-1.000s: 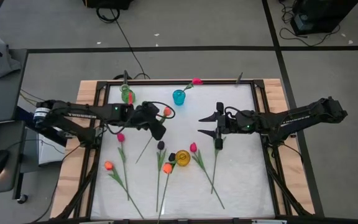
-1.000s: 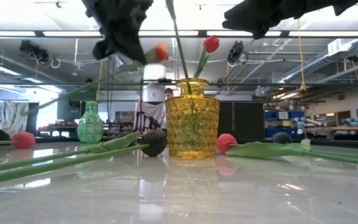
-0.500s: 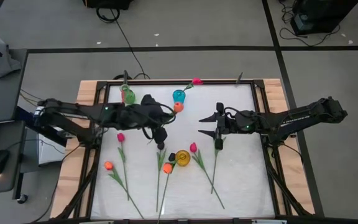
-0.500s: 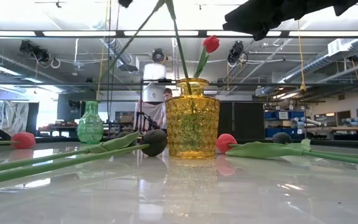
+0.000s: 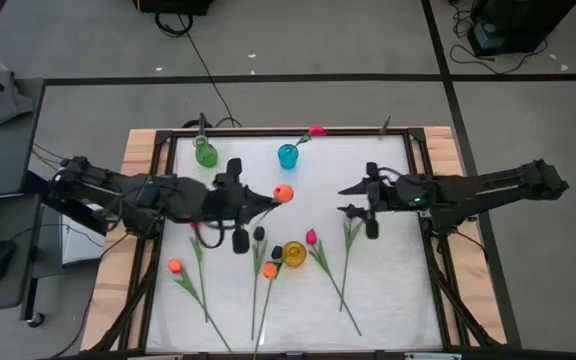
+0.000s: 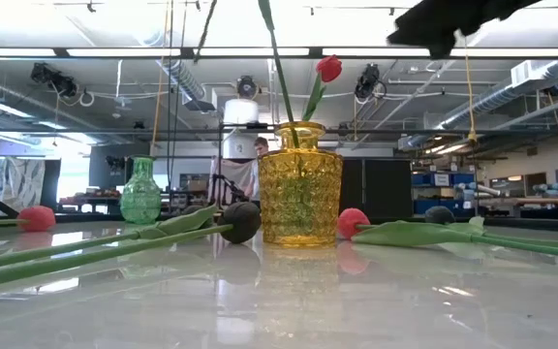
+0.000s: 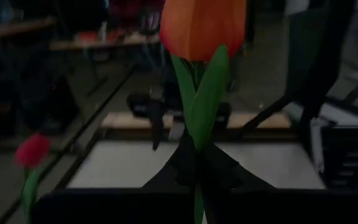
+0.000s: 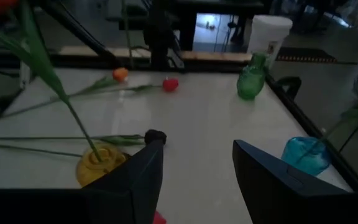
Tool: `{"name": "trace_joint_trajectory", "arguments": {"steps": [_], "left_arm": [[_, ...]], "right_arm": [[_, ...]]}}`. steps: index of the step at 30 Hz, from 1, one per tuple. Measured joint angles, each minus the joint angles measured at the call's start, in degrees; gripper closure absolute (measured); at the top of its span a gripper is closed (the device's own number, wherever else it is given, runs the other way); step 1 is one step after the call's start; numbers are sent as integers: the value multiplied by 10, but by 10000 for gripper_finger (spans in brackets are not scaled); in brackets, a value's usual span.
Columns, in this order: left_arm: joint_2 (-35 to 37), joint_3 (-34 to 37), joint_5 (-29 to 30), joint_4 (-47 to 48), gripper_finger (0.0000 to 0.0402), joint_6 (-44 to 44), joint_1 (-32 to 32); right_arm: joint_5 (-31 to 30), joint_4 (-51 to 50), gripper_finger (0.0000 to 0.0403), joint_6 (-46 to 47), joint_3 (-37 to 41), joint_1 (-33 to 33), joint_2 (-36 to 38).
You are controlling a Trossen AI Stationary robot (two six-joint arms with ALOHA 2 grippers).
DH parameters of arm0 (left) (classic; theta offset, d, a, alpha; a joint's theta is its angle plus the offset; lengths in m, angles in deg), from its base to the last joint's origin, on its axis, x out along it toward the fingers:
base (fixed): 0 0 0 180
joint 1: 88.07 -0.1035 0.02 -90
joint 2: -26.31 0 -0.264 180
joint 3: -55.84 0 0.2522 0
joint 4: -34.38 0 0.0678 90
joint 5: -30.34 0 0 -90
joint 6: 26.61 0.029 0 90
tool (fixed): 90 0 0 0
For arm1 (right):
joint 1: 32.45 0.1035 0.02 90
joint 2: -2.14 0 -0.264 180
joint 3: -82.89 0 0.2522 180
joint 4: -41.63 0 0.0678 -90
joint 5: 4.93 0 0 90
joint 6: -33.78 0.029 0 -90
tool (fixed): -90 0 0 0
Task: Sort flowers into vase by color
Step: Put the left orange flower into the yellow vase
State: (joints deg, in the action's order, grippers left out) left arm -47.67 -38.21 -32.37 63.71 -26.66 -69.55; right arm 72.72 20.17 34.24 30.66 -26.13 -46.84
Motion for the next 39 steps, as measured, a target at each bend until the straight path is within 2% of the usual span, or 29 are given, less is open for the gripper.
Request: {"name": "trace_joint_trajectory", "arguments": {"steps": [6, 13, 23, 30, 33, 39], "left_arm": [[-1, 0, 1, -77, 390, 77, 29], [-1, 0, -5, -129, 390, 85, 28], [-1, 0, -99, -193, 390, 87, 23], [-4, 0, -123, -193, 390, 60, 1], [-17, 0, -153, -191, 390, 49, -19], [-49, 0, -164, -191, 390, 46, -50]], "right_arm": [[0, -41, 200, 0, 0, 0, 87], [0, -44, 200, 15, 0, 1, 130], [0, -20, 200, 14, 0, 1, 125], [1, -20, 200, 13, 0, 1, 121], [1, -20, 200, 13, 0, 1, 120], [1, -18, 200, 13, 0, 1, 118]]}}
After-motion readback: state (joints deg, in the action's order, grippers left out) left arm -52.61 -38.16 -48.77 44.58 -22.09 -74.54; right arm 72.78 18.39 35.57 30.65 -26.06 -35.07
